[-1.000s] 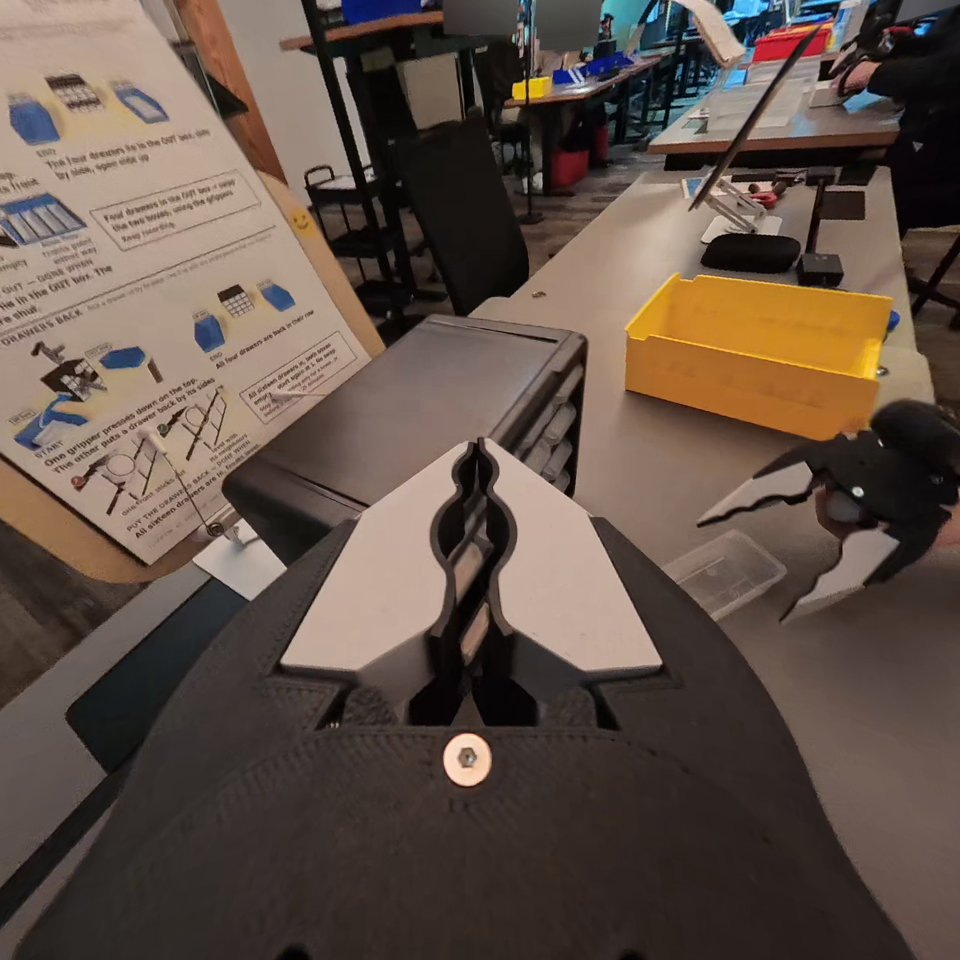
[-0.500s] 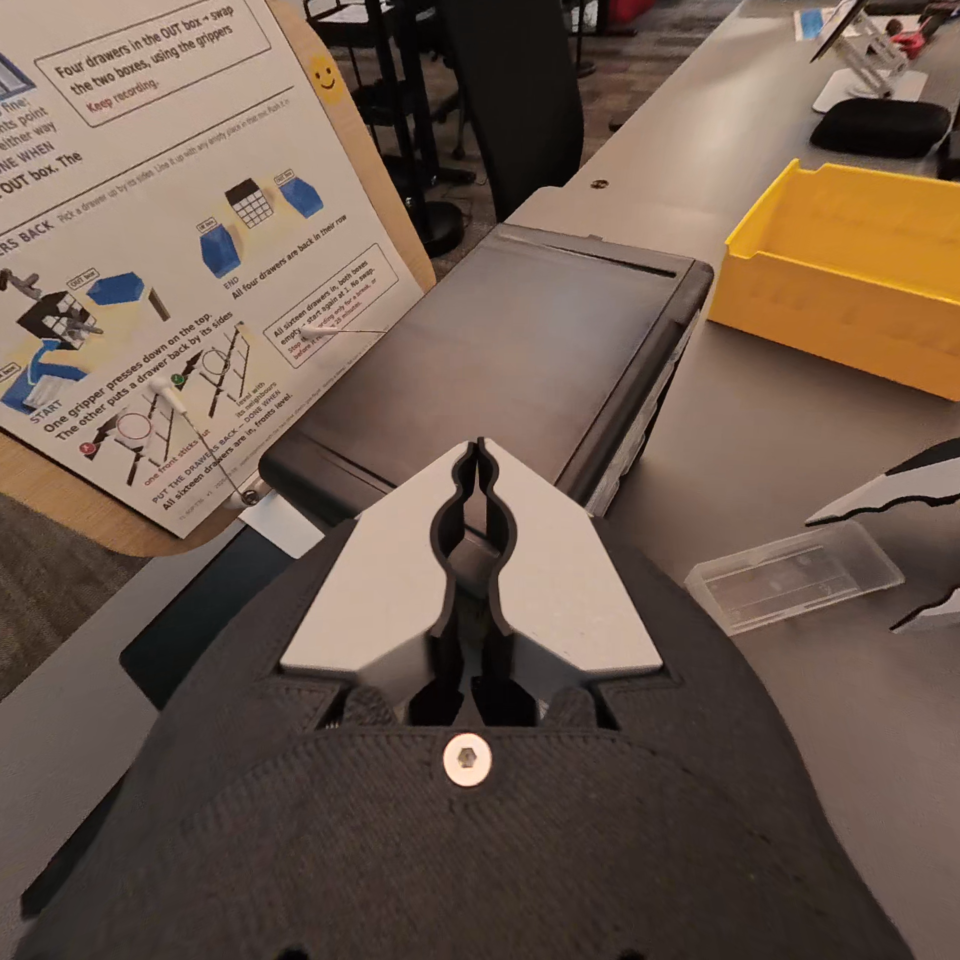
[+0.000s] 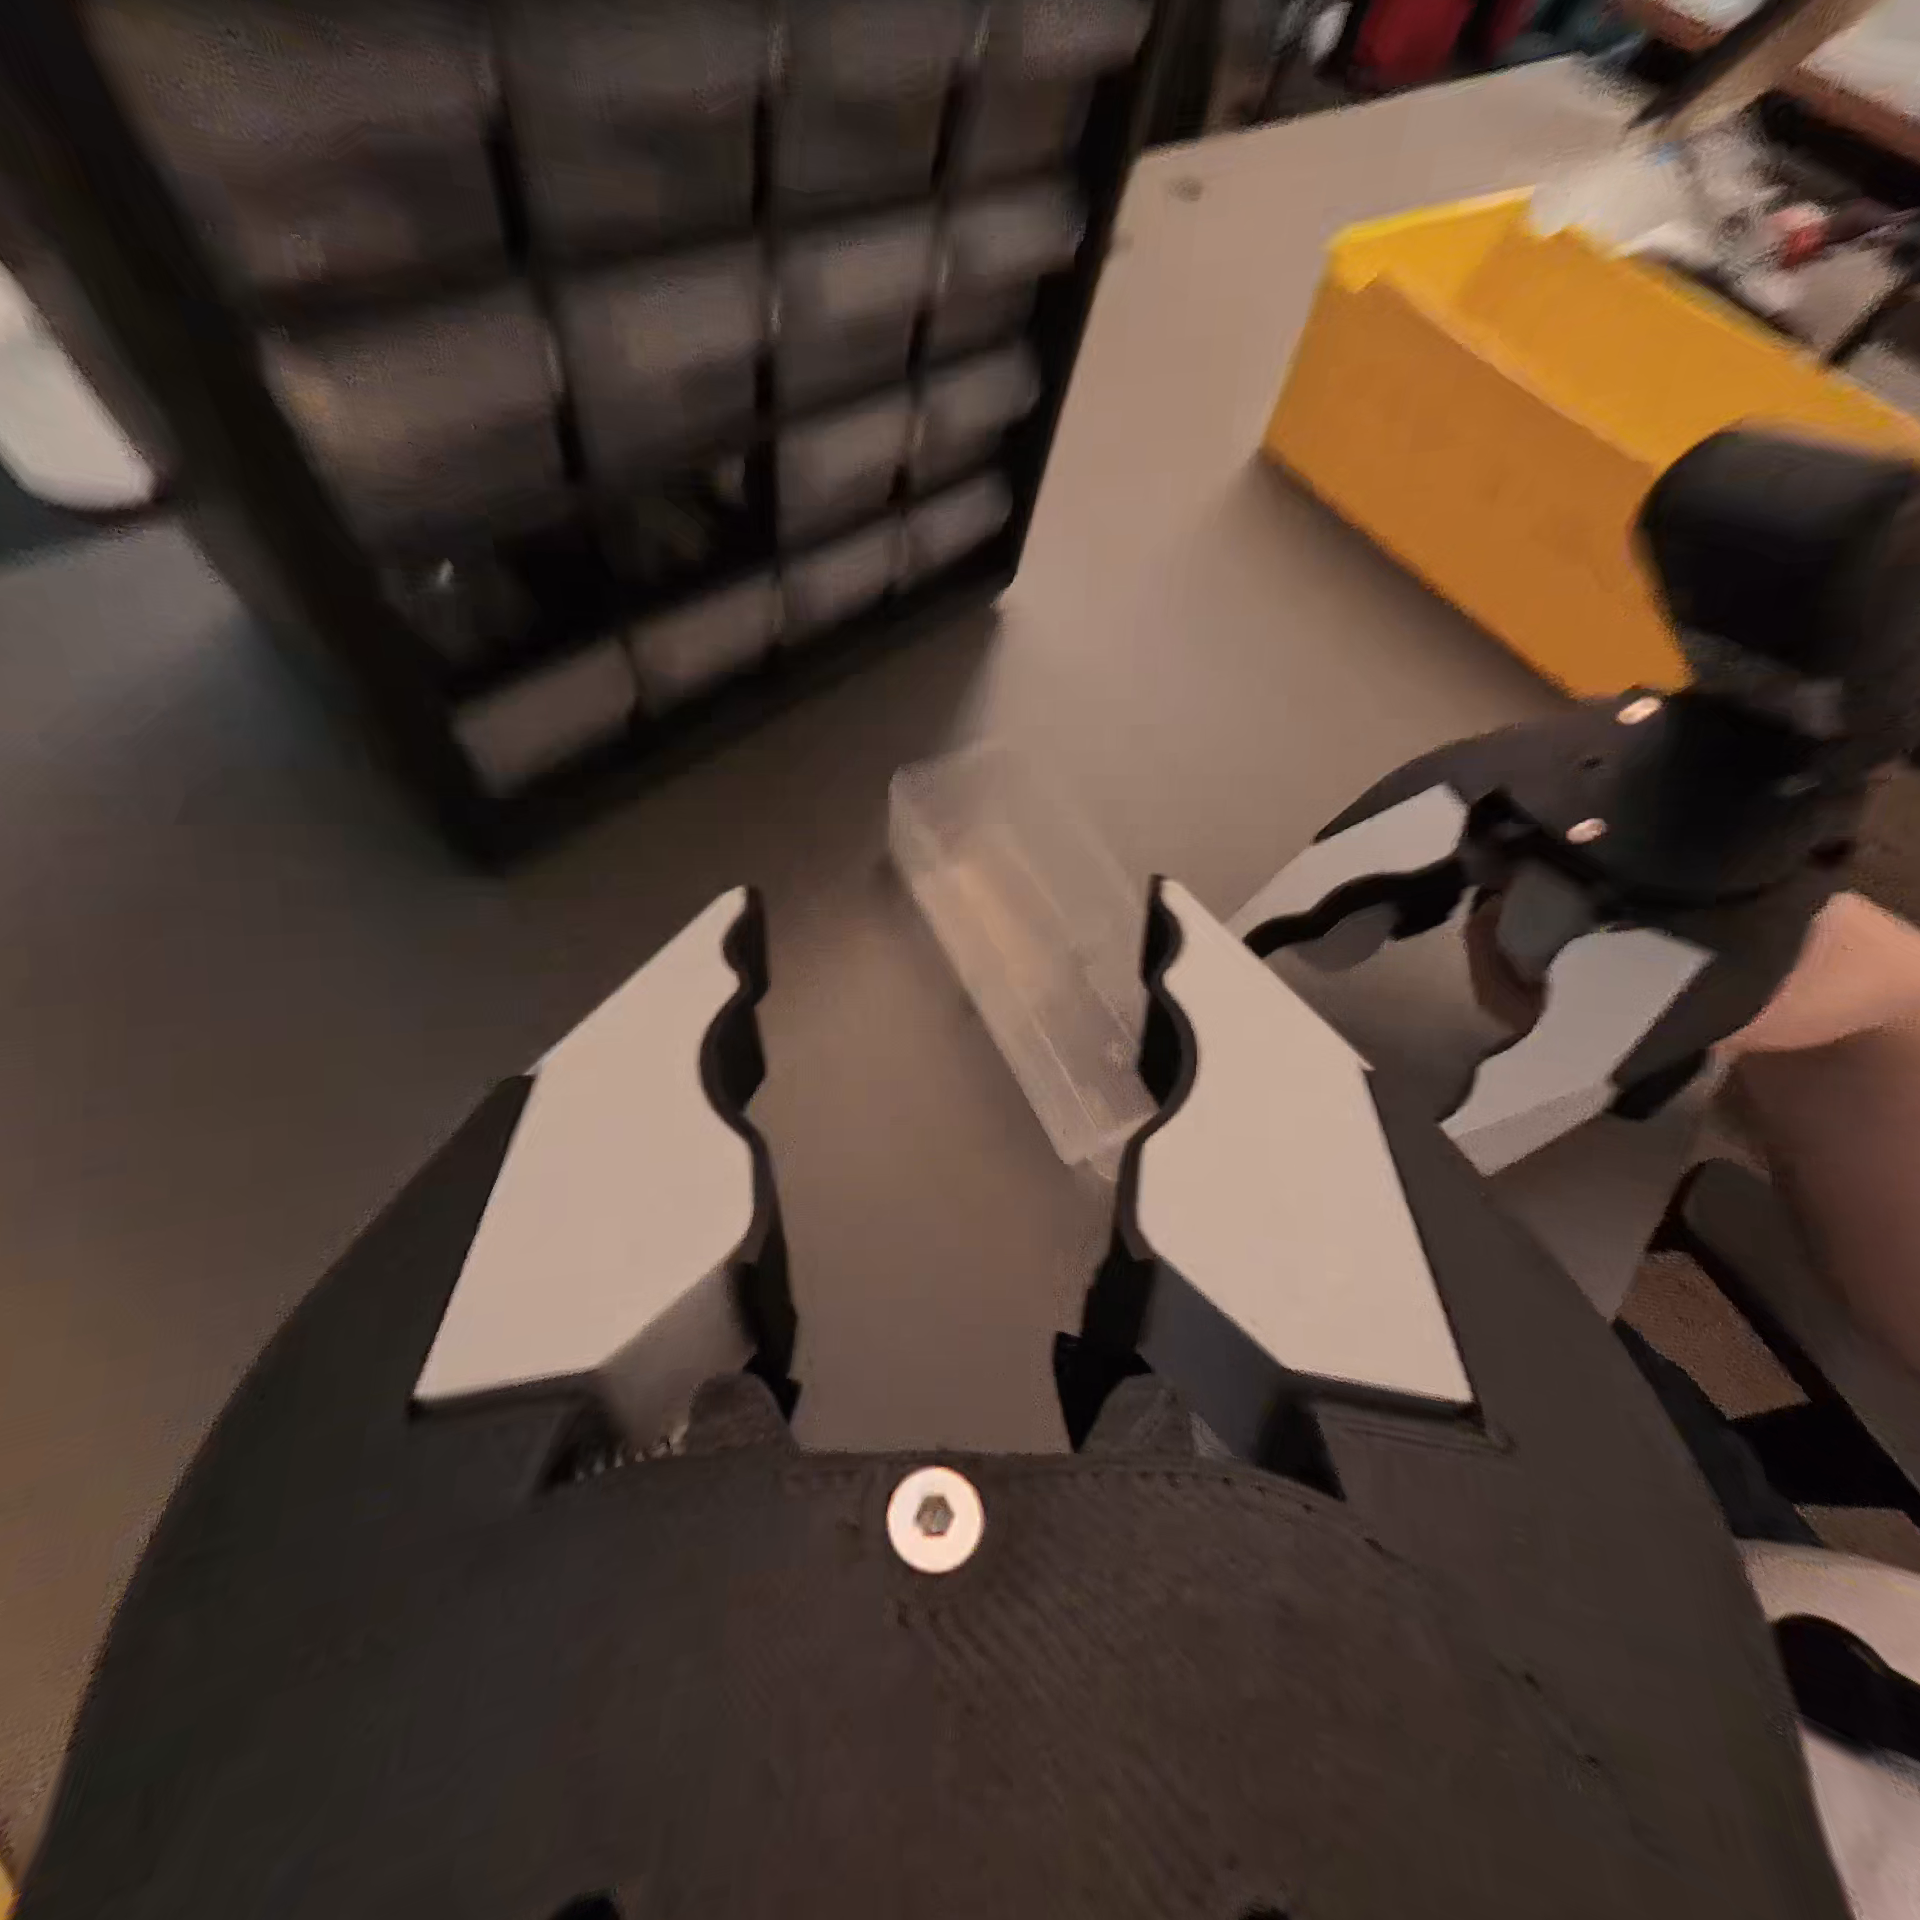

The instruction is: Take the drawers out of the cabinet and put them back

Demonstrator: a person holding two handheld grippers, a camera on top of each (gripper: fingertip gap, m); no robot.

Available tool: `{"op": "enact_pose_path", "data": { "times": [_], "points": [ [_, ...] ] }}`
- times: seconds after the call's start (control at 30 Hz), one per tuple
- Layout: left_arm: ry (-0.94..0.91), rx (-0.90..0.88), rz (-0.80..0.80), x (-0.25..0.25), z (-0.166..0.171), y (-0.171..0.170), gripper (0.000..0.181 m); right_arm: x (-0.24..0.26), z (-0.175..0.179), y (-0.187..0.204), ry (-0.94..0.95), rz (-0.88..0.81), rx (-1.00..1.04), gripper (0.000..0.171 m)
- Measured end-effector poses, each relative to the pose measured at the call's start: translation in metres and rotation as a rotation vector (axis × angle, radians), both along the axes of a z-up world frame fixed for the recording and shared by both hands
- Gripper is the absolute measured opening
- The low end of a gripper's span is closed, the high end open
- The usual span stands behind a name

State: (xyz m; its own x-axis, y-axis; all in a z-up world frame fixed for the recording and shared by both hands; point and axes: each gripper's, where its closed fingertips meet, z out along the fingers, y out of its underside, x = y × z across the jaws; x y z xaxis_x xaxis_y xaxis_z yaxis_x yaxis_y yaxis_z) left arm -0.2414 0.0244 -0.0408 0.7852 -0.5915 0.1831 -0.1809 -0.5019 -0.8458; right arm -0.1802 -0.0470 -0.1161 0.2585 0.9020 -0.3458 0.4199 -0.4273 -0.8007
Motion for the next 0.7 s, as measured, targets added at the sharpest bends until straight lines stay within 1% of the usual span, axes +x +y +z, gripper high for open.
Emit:
{"op": "enact_pose_path", "data": {
  "times": [0.03, 0.07, 0.13, 0.2, 0.27, 0.33, 0.43, 0.5, 0.57, 0.7],
  "points": [
    [-0.014, -0.032, 0.041, -0.003, -0.013, -0.004, 0.082, -0.002, 0.003, 0.001, 0.001, 0.022, 0.032, 0.077],
    [-0.052, -0.063, 0.042, 0.000, -0.022, -0.008, 0.087, 0.000, 0.009, 0.007, 0.010, 0.018, 0.072, 0.072],
    [-0.079, -0.131, -0.007, 0.011, -0.036, -0.014, 0.092, 0.014, 0.036, 0.023, 0.076, -0.008, 0.174, 0.063],
    [-0.006, -0.161, -0.066, 0.021, -0.049, -0.016, 0.108, 0.039, 0.074, 0.046, 0.176, -0.073, 0.304, 0.048],
    [0.101, -0.171, -0.106, 0.033, -0.061, -0.016, 0.110, 0.069, 0.109, 0.075, 0.254, -0.171, 0.375, 0.027],
    [0.221, -0.180, -0.119, 0.040, -0.071, -0.014, 0.112, 0.092, 0.136, 0.099, 0.303, -0.235, 0.375, 0.025],
    [0.342, -0.205, -0.132, 0.044, -0.081, -0.013, 0.104, 0.110, 0.178, 0.120, 0.350, -0.253, 0.442, 0.025],
    [0.359, -0.253, -0.146, 0.046, -0.089, -0.018, 0.091, 0.115, 0.203, 0.132, 0.344, -0.261, 0.510, 0.025],
    [0.375, -0.285, -0.135, 0.045, -0.097, -0.020, 0.084, 0.117, 0.225, 0.143, 0.333, -0.259, 0.568, 0.025],
    [0.406, -0.318, -0.110, 0.044, -0.111, -0.020, 0.080, 0.115, 0.263, 0.166, 0.350, -0.238, 0.629, 0.025]
  ]
}}
